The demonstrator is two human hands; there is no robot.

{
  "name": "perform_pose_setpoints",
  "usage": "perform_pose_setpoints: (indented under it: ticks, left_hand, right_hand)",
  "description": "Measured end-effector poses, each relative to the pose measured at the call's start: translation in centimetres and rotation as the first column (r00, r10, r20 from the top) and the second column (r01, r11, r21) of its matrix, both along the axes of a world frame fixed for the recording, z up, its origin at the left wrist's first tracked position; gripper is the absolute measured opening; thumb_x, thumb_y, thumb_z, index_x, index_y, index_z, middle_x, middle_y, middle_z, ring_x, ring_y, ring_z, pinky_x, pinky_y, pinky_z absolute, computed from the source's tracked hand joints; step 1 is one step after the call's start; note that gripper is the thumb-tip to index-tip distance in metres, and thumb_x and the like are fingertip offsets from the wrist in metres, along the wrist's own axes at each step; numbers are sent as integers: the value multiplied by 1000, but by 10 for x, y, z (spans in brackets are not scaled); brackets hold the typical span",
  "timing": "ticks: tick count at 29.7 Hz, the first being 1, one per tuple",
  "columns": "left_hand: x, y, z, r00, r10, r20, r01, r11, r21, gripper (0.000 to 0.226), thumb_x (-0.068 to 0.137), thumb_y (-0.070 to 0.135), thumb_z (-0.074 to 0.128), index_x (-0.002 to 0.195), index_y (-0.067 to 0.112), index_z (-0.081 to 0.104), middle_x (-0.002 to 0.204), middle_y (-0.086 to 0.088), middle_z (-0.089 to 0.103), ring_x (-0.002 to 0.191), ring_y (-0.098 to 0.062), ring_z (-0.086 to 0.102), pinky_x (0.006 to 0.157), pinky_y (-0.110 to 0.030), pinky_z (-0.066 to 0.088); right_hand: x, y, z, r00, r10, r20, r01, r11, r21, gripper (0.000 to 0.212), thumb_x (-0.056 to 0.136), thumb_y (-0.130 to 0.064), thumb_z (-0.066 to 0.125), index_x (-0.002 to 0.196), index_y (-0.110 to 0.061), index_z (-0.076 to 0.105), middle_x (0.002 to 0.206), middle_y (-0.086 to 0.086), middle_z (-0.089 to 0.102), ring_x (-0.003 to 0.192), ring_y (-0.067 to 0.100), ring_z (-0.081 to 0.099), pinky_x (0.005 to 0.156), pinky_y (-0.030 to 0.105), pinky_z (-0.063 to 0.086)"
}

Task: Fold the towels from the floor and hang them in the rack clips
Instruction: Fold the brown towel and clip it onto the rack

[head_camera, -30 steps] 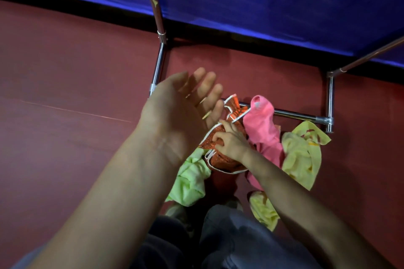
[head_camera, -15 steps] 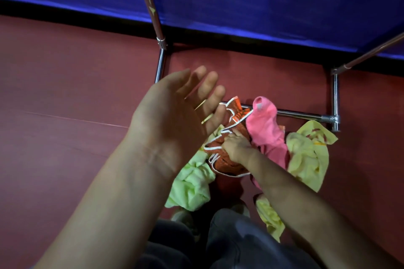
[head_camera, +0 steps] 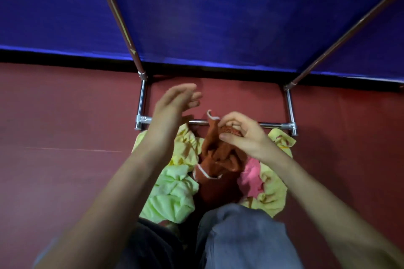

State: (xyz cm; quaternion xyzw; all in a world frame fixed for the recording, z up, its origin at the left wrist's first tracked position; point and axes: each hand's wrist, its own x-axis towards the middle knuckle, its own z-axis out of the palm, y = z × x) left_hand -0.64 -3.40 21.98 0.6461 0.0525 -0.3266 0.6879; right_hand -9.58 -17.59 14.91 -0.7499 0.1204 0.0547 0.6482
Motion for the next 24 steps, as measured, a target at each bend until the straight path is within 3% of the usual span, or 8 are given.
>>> perform_pose_setpoints:
  ticks: [2, 4, 6, 9, 13, 17, 20, 24]
  left_hand:
    - [-13, -4, 15, 977, -163, 138, 162, 987, 16, 15, 90, 20, 47, 94, 29, 58, 110, 3, 61, 103, -5, 55, 92, -25, 40]
    - [-22, -6, 32, 917, -320, 238, 325, 945, 17, 20, 88, 29, 51, 107, 28, 56, 118, 7, 59, 106, 4, 52, 94, -11, 37]
    - [-28, -6, 47, 870, -419, 262, 451, 889, -77, 27, 86, 30, 53, 113, 27, 53, 112, 13, 60, 99, 12, 55, 87, -4, 41]
    - [-44, -2, 91, 787, -485, 382, 560, 821, -112, 25, 81, 21, 61, 102, 32, 54, 92, 21, 64, 83, 16, 58, 73, -4, 44]
    - [-48, 5, 120, 733, -394, 554, 499, 865, -46, 6, 77, 19, 65, 80, 23, 63, 67, 19, 67, 68, 8, 57, 67, -8, 47]
    - [-58, 19, 161, 813, -205, 545, 336, 930, -150, 14, 85, 12, 55, 76, 18, 64, 61, 14, 68, 63, 2, 59, 63, -12, 48]
    - [-68, 29, 188, 834, -122, 538, 265, 944, -197, 15, 88, 12, 52, 78, 17, 63, 60, 11, 69, 60, 1, 61, 60, -12, 50]
    - [-84, 51, 206, 835, -83, 544, 204, 965, -166, 13, 88, 14, 52, 83, 17, 63, 62, 11, 70, 61, -1, 63, 58, -13, 51]
  right_hand:
    - [-3, -6, 52, 997, -7, 75, 4, 999, 43, 27, 72, 3, 63, 84, -20, 53, 80, -8, 57, 73, -9, 56, 73, 7, 42]
    - [-4, -9, 100, 988, -14, 155, 1, 996, 87, 24, 68, -2, 62, 82, -19, 53, 73, -11, 63, 71, -7, 57, 70, 7, 44]
    - [-2, -12, 135, 977, -19, 212, -11, 990, 140, 24, 67, -2, 61, 82, -19, 54, 70, -15, 66, 68, -6, 58, 68, 8, 45]
    - [-14, -6, 195, 941, -74, 331, 23, 988, 155, 23, 67, -1, 60, 82, -18, 55, 69, -13, 64, 66, -4, 58, 65, 10, 46]
    - [-23, 2, 227, 895, -230, 381, 139, 958, 252, 24, 69, -8, 62, 88, -21, 55, 71, -9, 63, 64, -2, 58, 63, 11, 47]
    - [-50, 19, 221, 937, -246, 248, 162, 935, 315, 54, 56, -45, 80, 99, -22, 57, 89, -6, 64, 74, -1, 61, 70, 11, 48]
    - [-76, 34, 204, 992, -120, 48, 105, 965, 239, 11, 80, -19, 64, 89, -20, 58, 85, -13, 67, 71, -7, 62, 72, 8, 49]
    - [-99, 55, 199, 979, -185, 82, 176, 979, 107, 17, 85, -5, 56, 79, -20, 62, 56, -20, 65, 57, -8, 58, 59, 8, 47]
